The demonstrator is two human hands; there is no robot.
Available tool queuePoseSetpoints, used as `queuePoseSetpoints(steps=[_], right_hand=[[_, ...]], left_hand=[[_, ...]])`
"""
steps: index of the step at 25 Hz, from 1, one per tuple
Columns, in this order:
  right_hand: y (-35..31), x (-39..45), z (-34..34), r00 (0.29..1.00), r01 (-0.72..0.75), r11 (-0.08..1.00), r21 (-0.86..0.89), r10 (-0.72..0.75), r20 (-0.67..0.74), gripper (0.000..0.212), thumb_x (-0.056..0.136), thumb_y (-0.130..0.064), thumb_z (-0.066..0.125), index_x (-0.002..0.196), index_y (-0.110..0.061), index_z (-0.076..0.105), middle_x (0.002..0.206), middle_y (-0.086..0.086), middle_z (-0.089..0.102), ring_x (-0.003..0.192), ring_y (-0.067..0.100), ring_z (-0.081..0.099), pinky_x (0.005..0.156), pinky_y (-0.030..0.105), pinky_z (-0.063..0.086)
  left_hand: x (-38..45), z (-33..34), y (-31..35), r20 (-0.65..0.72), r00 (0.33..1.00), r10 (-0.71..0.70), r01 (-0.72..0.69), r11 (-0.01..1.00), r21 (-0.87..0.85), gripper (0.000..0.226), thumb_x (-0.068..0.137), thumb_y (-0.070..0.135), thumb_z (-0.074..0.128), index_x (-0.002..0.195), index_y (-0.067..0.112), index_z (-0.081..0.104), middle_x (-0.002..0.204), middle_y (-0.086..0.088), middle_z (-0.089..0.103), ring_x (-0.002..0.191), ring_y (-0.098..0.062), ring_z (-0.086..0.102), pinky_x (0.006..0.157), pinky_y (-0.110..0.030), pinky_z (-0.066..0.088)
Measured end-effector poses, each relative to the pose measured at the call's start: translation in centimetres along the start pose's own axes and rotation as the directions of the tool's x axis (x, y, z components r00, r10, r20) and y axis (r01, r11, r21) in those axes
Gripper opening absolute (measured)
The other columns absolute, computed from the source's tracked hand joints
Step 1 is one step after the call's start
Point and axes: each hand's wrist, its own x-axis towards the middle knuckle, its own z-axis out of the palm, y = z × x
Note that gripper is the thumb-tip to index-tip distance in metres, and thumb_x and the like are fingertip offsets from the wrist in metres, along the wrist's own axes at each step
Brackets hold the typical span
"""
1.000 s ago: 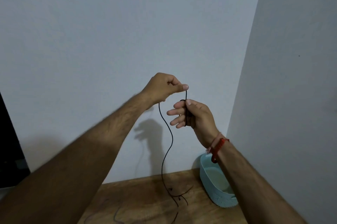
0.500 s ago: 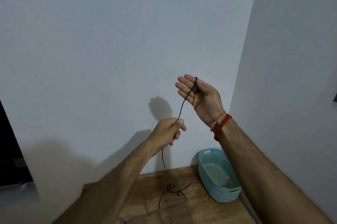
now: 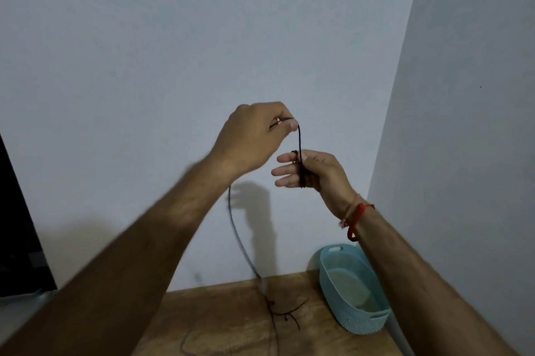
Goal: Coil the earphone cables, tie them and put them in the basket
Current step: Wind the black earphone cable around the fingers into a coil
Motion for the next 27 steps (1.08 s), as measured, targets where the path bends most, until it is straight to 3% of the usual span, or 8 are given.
queuePoseSetpoints(steps=[4,7,9,11,13,19,25,27], right_hand=[[-1.8,-0.4,1.0,0.997,0.077,0.994,0.078,-0.076,-0.022,0.04,0.108,-0.02,0.034,0.109,0.002,0.068,0.089,0.021,0.076,0.067,0.03,0.073,0.073,0.035,0.058],[-3.1,0.0,1.1,0.991,0.129,0.984,0.121,-0.124,-0.048,0.04,0.108,-0.02,0.034,0.109,0.002,0.067,0.087,0.02,0.075,0.068,0.029,0.073,0.073,0.035,0.058],[-3.6,0.5,1.2,0.987,0.158,0.973,0.169,-0.149,-0.065,0.039,0.108,-0.019,0.034,0.109,0.002,0.067,0.092,0.021,0.075,0.074,0.03,0.074,0.075,0.036,0.059],[-3.8,1.2,1.3,0.982,0.178,0.961,0.211,-0.16,-0.098,0.039,0.108,-0.019,0.033,0.111,0.002,0.066,0.103,0.023,0.075,0.089,0.034,0.075,0.083,0.042,0.059],[-3.3,2.2,1.3,0.977,0.188,0.957,0.221,-0.159,-0.143,0.04,0.109,-0.019,0.033,0.118,0.004,0.063,0.114,0.023,0.073,0.106,0.036,0.072,0.094,0.046,0.054],[-1.3,3.9,0.5,0.962,0.149,0.988,0.03,-0.138,-0.235,0.035,0.109,-0.02,0.038,0.122,0.0,0.063,0.114,0.012,0.076,0.111,0.027,0.071,0.102,0.039,0.053],[-0.2,2.2,1.1,0.984,0.144,0.968,-0.203,-0.162,-0.073,0.033,0.106,-0.015,0.044,0.093,0.001,0.069,0.08,0.003,0.077,0.075,0.01,0.071,0.072,0.021,0.052],[-0.3,1.4,1.6,0.987,0.148,0.979,-0.143,-0.156,-0.048,0.039,0.102,-0.024,0.042,0.091,0.005,0.066,0.077,0.011,0.076,0.072,0.021,0.072,0.072,0.027,0.056]], left_hand=[[4.0,2.6,-2.3,0.047,0.986,-0.159,0.166,0.94,-0.298,0.017,0.092,0.038,0.073,0.088,0.022,0.076,0.053,0.022,0.057,0.056,0.0,0.049,0.055,-0.019,0.038],[4.0,4.6,-4.4,0.12,0.954,-0.276,0.301,0.859,-0.415,0.024,0.084,0.046,0.077,0.085,0.022,0.076,0.065,0.007,0.058,0.063,-0.014,0.051,0.052,-0.027,0.041],[2.9,6.0,-5.4,0.198,0.933,-0.302,0.36,0.812,-0.458,0.011,0.086,0.028,0.065,0.082,0.022,0.074,0.069,-0.003,0.059,0.064,-0.022,0.05,0.05,-0.029,0.038],[0.9,7.4,-5.4,0.26,0.914,-0.313,0.401,0.802,-0.443,0.027,0.092,0.013,0.053,0.074,0.021,0.073,0.064,-0.004,0.058,0.056,-0.022,0.046,0.048,-0.028,0.037],[-1.6,8.5,-4.9,0.321,0.894,-0.311,0.43,0.795,-0.428,0.036,0.103,0.027,0.052,0.076,0.019,0.075,0.058,0.0,0.058,0.048,-0.017,0.045,0.044,-0.024,0.038],[-5.9,7.1,-4.0,0.332,0.914,-0.233,0.329,0.905,-0.269,0.028,0.104,0.038,0.053,0.094,0.024,0.075,0.058,0.009,0.063,0.051,0.0,0.053,0.056,-0.019,0.045],[-3.4,2.1,-1.7,0.156,0.97,-0.187,0.222,0.943,-0.248,0.021,0.095,0.034,0.066,0.081,0.022,0.074,0.059,0.006,0.068,0.053,-0.005,0.059,0.058,-0.028,0.054],[-1.7,1.3,-1.4,0.154,0.959,-0.238,0.279,0.894,-0.352,0.02,0.096,0.027,0.065,0.081,0.017,0.074,0.056,0.012,0.066,0.052,-0.005,0.057,0.053,-0.027,0.052]])
